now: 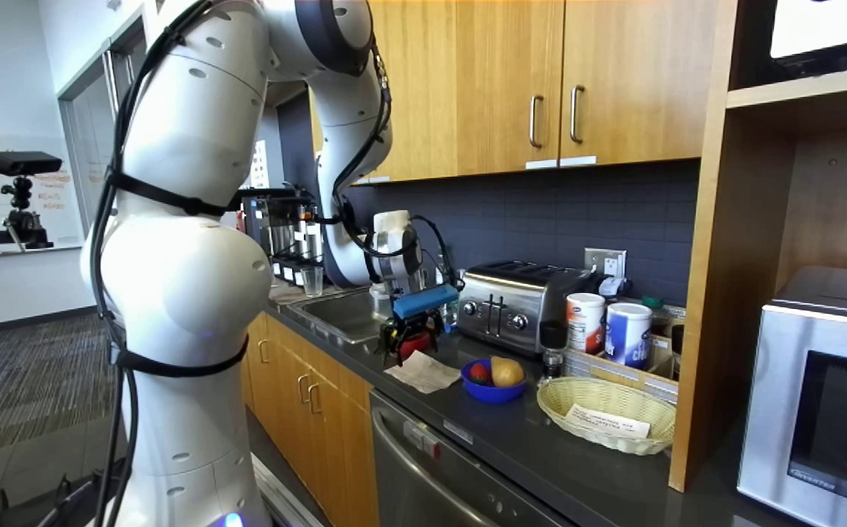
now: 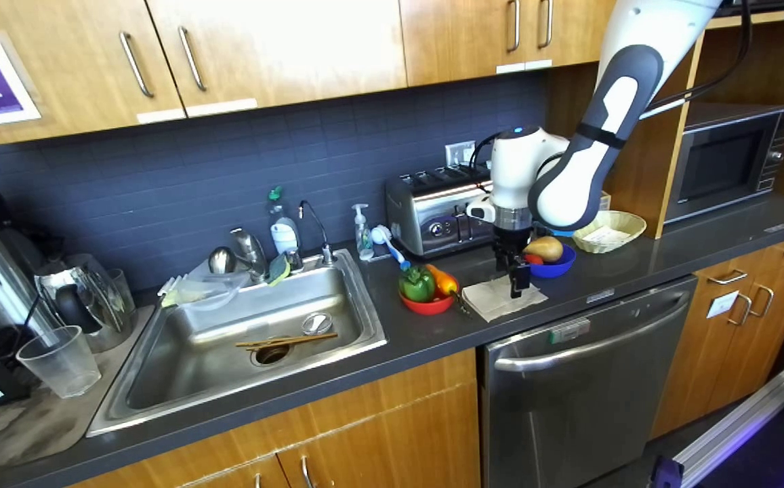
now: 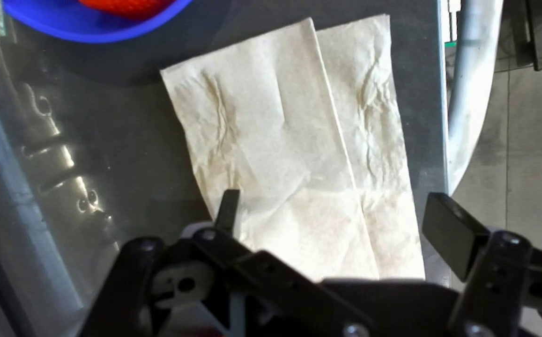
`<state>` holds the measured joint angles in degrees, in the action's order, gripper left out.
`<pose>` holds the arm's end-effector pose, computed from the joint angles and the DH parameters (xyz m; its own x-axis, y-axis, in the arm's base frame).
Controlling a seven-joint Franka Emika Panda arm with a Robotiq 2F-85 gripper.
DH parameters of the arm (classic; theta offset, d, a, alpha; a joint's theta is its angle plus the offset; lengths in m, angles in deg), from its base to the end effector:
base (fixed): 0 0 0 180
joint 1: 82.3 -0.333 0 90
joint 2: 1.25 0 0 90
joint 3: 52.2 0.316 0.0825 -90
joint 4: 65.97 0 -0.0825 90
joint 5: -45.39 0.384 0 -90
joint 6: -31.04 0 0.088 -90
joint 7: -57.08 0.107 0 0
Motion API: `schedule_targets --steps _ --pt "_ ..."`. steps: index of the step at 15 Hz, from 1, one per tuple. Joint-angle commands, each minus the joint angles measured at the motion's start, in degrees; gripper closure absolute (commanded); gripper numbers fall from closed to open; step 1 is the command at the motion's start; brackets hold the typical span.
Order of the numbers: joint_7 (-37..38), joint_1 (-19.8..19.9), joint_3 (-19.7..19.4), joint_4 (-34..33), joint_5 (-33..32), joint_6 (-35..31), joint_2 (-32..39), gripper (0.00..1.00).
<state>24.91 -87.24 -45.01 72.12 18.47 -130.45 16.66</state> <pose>0.4843 0.1294 0.1929 0.3601 0.9327 -0.0189 0.9210 -0.3523 0.1661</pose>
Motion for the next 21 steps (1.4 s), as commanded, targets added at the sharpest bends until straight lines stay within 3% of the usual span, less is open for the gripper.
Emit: schedule_targets --steps 1,17,19,21 --pt "-3.04 1.80 0.91 -2.22 1.89 0.03 2.34 0.00" --pt "-9.62 6.87 0.97 -6.31 2.87 0.50 8.75 0.00" --pt "-10.72 7.42 1.31 -6.57 3.94 0.58 9.06 0.26" --pt "-11.88 7.79 1.72 -6.78 5.24 0.73 8.91 0.36"
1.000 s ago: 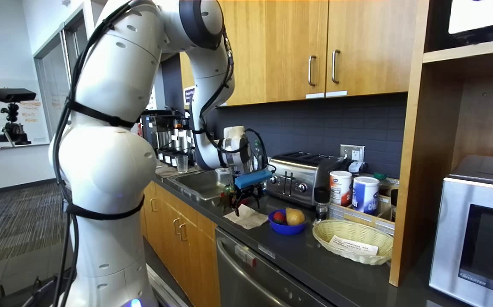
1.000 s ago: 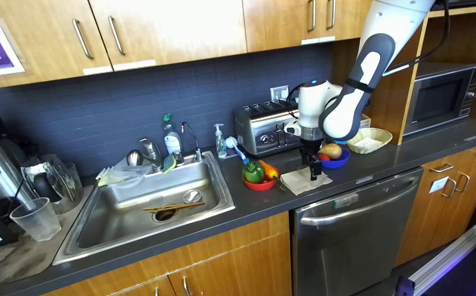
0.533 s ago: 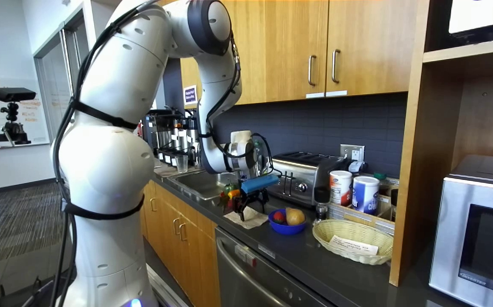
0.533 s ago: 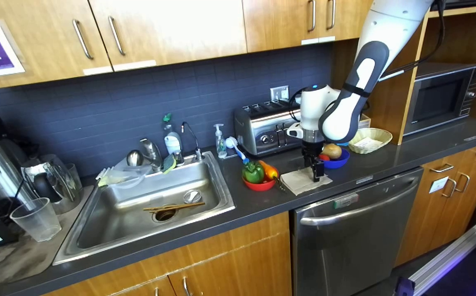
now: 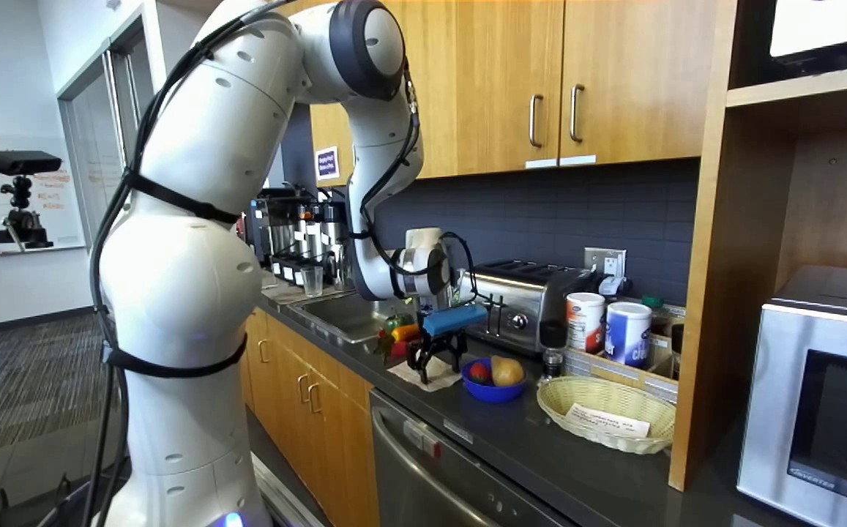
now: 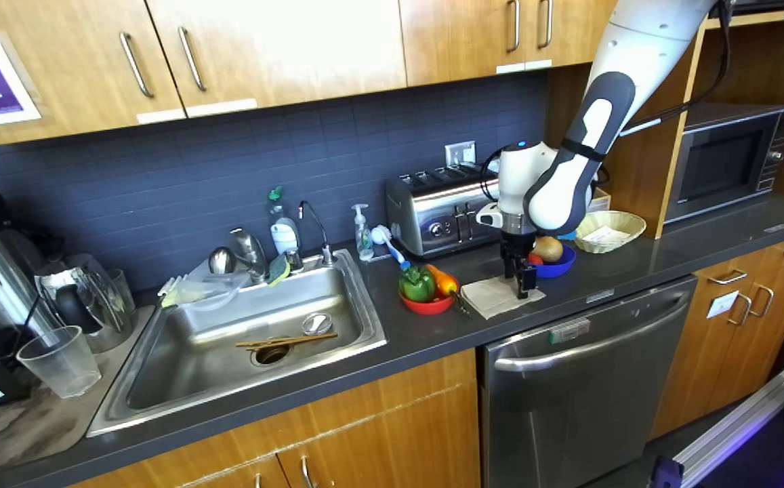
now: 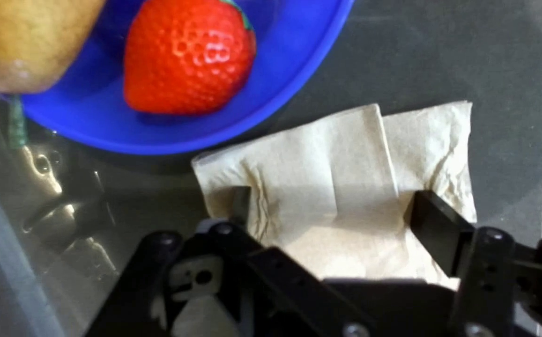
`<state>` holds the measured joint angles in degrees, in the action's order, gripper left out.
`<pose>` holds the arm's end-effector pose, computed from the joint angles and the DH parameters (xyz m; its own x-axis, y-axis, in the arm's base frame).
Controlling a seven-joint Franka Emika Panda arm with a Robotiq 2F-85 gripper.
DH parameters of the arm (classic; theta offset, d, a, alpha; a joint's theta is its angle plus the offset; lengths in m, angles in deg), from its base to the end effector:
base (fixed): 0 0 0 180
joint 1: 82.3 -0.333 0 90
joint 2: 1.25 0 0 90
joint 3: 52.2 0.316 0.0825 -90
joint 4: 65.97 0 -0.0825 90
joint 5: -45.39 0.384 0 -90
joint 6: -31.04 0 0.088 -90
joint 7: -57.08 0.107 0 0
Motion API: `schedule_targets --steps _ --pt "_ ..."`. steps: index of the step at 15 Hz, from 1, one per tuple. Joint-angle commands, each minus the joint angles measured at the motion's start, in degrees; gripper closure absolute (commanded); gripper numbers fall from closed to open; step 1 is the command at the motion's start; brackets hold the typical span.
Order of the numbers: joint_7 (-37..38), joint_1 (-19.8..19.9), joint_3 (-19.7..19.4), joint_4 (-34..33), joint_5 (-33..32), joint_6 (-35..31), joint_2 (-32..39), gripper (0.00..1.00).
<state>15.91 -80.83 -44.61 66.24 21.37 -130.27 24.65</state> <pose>0.5174 0.0790 0.1554 0.3603 0.9324 -0.0278 0.9283 -0.3555 0.1087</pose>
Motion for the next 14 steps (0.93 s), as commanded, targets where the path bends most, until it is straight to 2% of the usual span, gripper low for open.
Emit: schedule_targets --steps 1,8,9,10,11,14 --pt "-3.26 1.43 1.46 -1.03 2.92 0.72 0.81 0.43" --pt "-6.12 2.30 2.37 -1.47 6.18 1.22 0.55 0.99" --pt "-6.15 2.38 2.45 -1.54 6.45 1.42 0.57 0.57" --pt "-6.40 2.46 2.54 -1.49 6.69 1.59 0.49 0.62" --pt "-6.73 2.51 2.56 -1.54 6.98 1.68 0.50 0.62" --pt "-6.78 2.18 2.22 -1.75 6.77 2.03 0.57 0.48"
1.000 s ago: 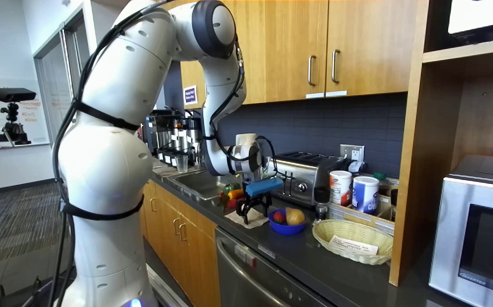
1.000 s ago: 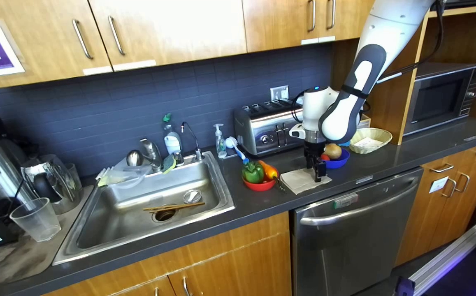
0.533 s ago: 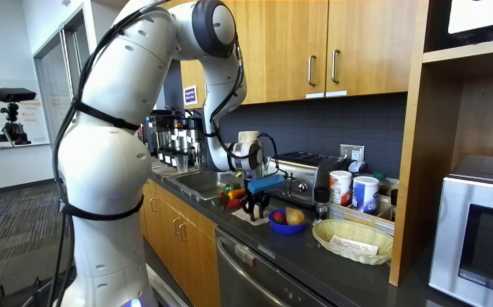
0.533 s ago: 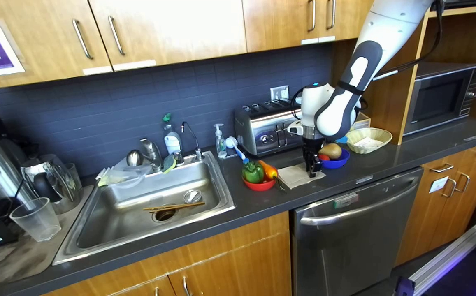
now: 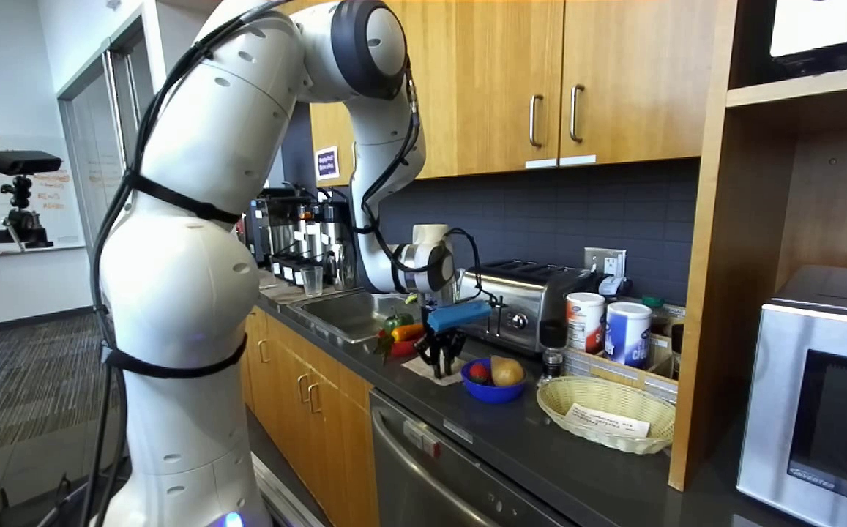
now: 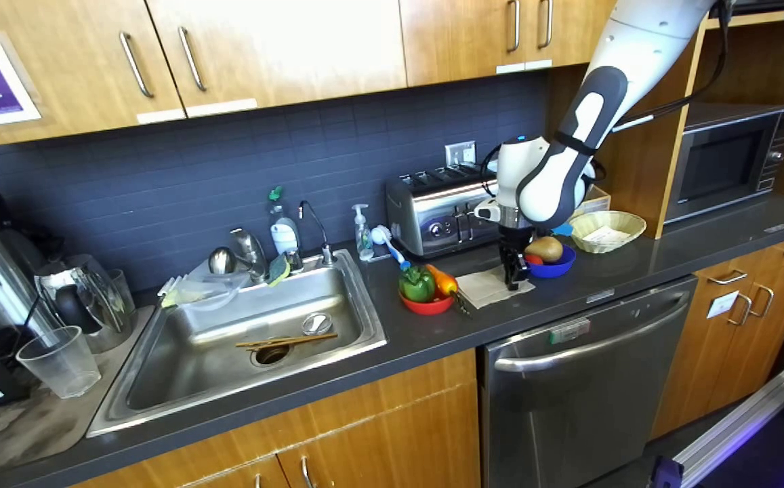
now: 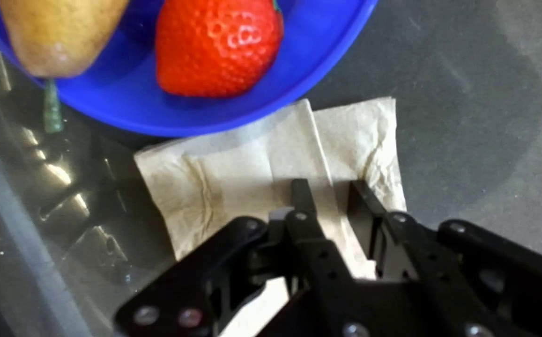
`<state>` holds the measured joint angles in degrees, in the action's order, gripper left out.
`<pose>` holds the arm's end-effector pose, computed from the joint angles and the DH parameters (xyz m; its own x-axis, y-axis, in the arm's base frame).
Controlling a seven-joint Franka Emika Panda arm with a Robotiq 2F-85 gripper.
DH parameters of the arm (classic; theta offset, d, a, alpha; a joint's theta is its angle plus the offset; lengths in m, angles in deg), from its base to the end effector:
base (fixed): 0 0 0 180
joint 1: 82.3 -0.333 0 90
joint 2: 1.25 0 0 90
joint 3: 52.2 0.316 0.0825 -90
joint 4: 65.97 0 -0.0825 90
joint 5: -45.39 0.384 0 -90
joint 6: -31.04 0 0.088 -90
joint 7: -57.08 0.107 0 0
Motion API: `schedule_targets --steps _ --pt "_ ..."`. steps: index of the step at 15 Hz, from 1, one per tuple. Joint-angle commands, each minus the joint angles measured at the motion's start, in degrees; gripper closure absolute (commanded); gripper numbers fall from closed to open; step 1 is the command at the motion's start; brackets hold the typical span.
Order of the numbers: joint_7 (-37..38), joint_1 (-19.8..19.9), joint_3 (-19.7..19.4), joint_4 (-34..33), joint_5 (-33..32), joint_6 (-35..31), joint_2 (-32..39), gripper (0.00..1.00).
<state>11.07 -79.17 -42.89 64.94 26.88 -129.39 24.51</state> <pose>0.5282 0.0757 0.1641 0.3687 0.9295 0.0067 0.9252 -0.3677 0.0937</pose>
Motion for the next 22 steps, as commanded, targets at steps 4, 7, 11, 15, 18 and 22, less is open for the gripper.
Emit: schedule_targets --steps 4,7,11,15,18,22 --pt "-1.55 -0.45 -0.31 -0.99 0.41 2.84 1.16 0.21" --pt "-1.16 -0.93 -1.18 -1.37 -0.16 4.54 1.85 0.02" --pt "-1.03 -1.28 -2.22 -1.66 -0.80 6.35 2.64 0.00" --pt "-0.63 -2.57 -2.78 -2.11 -1.88 7.71 2.69 0.00" --pt "-0.72 -2.77 -3.00 -2.34 -1.90 7.68 2.73 0.00" --pt "-1.21 -2.42 -2.88 -2.72 -1.43 7.88 2.74 0.36"
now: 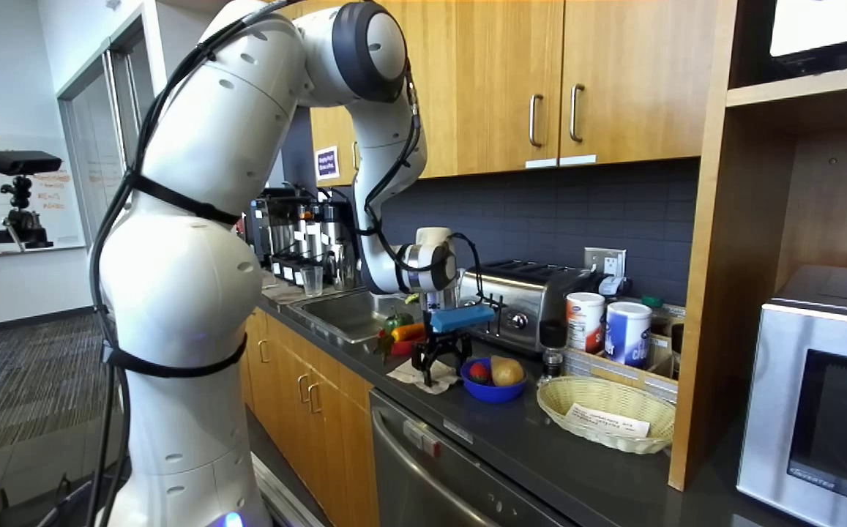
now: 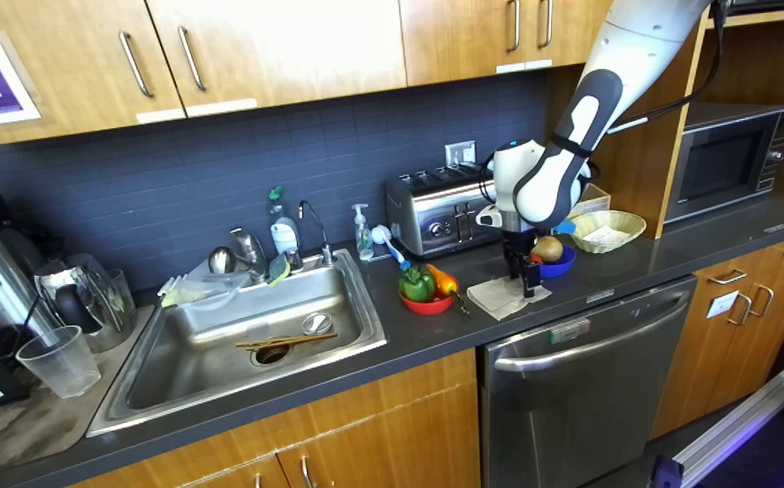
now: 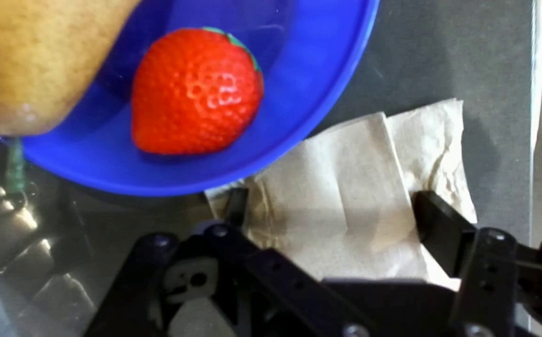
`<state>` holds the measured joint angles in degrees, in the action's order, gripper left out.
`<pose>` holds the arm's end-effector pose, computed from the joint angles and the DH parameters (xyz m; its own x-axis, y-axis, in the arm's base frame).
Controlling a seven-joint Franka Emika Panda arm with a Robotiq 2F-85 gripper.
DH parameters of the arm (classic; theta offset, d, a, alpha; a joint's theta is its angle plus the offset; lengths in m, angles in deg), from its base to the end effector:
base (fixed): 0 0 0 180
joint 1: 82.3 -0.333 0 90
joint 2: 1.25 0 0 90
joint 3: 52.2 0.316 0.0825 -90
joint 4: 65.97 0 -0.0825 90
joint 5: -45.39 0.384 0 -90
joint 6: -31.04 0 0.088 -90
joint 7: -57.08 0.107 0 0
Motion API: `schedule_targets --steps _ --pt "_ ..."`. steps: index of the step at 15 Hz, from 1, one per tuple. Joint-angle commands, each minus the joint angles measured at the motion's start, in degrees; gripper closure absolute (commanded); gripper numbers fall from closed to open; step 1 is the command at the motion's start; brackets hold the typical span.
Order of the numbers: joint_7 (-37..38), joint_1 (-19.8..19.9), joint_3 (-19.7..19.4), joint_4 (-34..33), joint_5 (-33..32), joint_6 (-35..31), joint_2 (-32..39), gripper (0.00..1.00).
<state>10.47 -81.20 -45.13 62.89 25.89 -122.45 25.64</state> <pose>0.5280 0.0687 0.1527 0.3503 0.9323 -0.0901 0.9366 -0.3491 0.0289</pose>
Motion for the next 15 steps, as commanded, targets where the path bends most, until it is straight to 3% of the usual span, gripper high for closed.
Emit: schedule_targets --steps 1,8,9,15 --pt "-0.63 -0.39 -0.65 -0.79 -0.44 1.10 1.52 0.42" --pt "-1.23 -0.07 -0.26 -1.09 0.17 1.77 0.74 0.96" --pt "-1.19 -0.12 -0.30 -1.10 0.08 1.73 0.73 1.00" --pt "-0.30 -1.09 -0.87 -0.60 -1.20 1.73 0.76 1.00"
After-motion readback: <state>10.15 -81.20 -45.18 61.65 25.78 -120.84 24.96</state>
